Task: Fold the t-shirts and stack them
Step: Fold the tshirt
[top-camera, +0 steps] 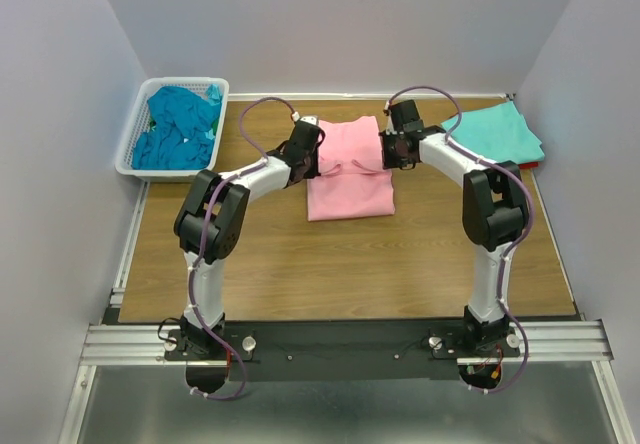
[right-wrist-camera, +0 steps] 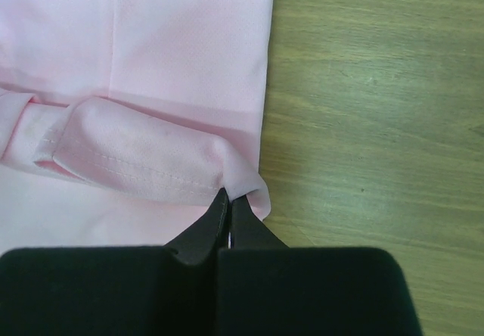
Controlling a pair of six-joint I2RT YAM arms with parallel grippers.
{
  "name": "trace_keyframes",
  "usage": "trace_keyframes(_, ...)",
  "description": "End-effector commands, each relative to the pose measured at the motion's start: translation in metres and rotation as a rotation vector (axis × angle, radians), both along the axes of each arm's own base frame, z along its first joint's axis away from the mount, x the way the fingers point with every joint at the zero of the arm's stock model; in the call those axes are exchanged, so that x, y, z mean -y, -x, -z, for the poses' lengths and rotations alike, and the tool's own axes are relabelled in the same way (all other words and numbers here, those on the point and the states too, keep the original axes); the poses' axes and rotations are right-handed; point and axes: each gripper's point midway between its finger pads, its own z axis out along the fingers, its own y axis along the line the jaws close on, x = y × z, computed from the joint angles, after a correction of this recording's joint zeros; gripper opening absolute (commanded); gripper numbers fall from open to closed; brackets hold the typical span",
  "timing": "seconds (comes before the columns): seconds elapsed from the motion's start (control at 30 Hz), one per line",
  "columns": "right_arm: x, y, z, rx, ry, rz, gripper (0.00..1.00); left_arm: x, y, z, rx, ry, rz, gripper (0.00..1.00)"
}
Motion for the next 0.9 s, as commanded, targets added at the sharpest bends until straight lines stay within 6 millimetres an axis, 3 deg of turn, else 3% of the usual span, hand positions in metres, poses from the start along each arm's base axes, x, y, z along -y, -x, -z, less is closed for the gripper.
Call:
trace_keyframes(0.0, -0.004, -0.007, 0.009, 0.034, -0.022, -0.03, 0.03, -0.011, -0.005, -0.001, 0.038, 0.0, -0.068, 0.0)
trace_keyframes(0.2, -0.005, -0.009, 0.007, 0.052, -0.026, -0.039, 0.08, -0.012, -0.005, -0.001, 0.05, 0.007, -0.077, 0.04)
trace_keyframes(0.23, -0.006, -0.009, 0.003, 0.058, -0.032, -0.04, 0.17, -0.012, -0.005, -0.003, 0.056, 0.009, -0.08, 0.14)
trace_keyframes(0.3, -0.007, -0.01, -0.009, 0.081, -0.041, -0.043, 0.26, -0.014, -0.004, -0.017, 0.079, 0.021, -0.089, 0.24)
trace_keyframes(0.33, -0.007, -0.01, -0.016, 0.094, -0.045, -0.04, 0.27, -0.015, -0.004, -0.022, 0.088, 0.026, -0.099, 0.33)
trace_keyframes(0.47, -0.007, -0.007, -0.05, 0.155, -0.066, -0.027, 0.32, -0.021, 0.008, -0.059, 0.151, 0.054, -0.13, 0.53)
trace_keyframes(0.5, -0.007, -0.006, -0.055, 0.166, -0.067, -0.024, 0.32, -0.023, 0.012, -0.065, 0.16, 0.057, -0.141, 0.62)
trace_keyframes(0.6, -0.013, 0.005, -0.06, 0.173, -0.083, -0.018, 0.32, -0.01, 0.029, -0.081, 0.175, 0.082, -0.113, 0.73)
trace_keyframes(0.67, -0.022, 0.014, -0.065, 0.191, -0.135, -0.025, 0.32, 0.001, 0.04, -0.08, 0.159, 0.089, -0.078, 0.73)
trace_keyframes(0.7, -0.027, 0.018, -0.064, 0.189, -0.155, -0.038, 0.32, 0.018, 0.051, -0.077, 0.14, 0.101, -0.039, 0.71)
trace_keyframes(0.73, -0.036, 0.023, -0.063, 0.193, -0.184, -0.055, 0.32, 0.033, 0.063, -0.066, 0.097, 0.114, 0.003, 0.67)
trace_keyframes(0.87, -0.054, 0.033, -0.045, 0.151, -0.203, -0.093, 0.31, 0.057, 0.084, -0.036, 0.0, 0.138, 0.071, 0.44)
